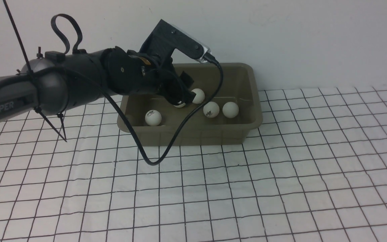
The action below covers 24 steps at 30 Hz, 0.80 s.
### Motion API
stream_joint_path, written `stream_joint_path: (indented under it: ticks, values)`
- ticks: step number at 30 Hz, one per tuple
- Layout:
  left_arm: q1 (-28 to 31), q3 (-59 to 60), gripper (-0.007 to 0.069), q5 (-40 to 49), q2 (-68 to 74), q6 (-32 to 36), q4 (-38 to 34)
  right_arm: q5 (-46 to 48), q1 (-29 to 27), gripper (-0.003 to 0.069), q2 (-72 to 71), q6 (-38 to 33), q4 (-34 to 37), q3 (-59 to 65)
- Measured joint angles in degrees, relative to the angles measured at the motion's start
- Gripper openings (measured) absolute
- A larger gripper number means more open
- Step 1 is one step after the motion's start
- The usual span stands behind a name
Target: Put the table tennis balls into the box on the white checkered tablecloth.
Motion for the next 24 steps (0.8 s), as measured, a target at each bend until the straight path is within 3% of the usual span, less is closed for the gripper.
stream_joint_path:
  ticks: [9, 24]
  values:
    - [-0.02, 0.0, 0.0447, 1.13, -4.13, 0.0, -2.33, 0.24, 0.0, 0.0335, -0.04, 0.0, 0.0, 2.09]
    - [-6.12, 0.04, 0.0447, 6.94, -14.73, 0.05, -16.85, 4.62, 0.0, 0.0335, -0.04, 0.0, 0.0, 2.53]
